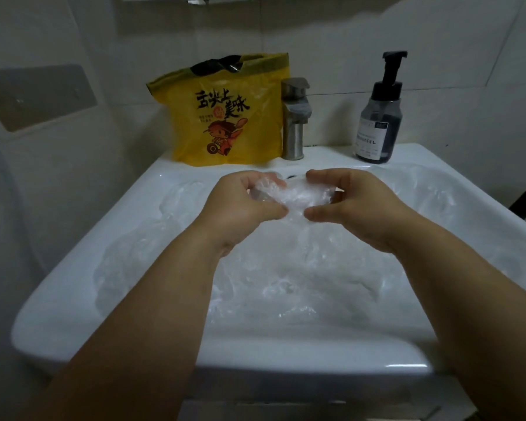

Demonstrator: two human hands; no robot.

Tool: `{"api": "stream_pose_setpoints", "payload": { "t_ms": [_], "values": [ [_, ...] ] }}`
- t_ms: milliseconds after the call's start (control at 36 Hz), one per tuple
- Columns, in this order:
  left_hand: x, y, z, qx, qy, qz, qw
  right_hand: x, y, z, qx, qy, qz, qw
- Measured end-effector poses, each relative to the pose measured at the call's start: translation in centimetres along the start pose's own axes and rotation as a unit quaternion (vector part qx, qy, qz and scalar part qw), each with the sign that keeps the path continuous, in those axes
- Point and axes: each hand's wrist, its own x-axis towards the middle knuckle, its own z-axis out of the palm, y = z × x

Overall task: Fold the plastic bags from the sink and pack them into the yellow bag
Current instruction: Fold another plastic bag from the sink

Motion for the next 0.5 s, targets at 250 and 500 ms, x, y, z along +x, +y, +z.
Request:
{"api": "stream_pose_setpoints", "payload": {
  "t_ms": [250, 500],
  "values": [
    [0.29, -0.44, -0.03, 0.032, 0.018, 0.027, 0.999, -0.15, 0.01, 0.15, -0.111, 0.018, -0.049, 0.992],
    [0.30, 0.07, -0.27, -0.112, -0.042, -0.061, 0.991, -0.23, -0.43, -0.01, 0.077, -0.052, 0.027, 0.995]
  ]
}}
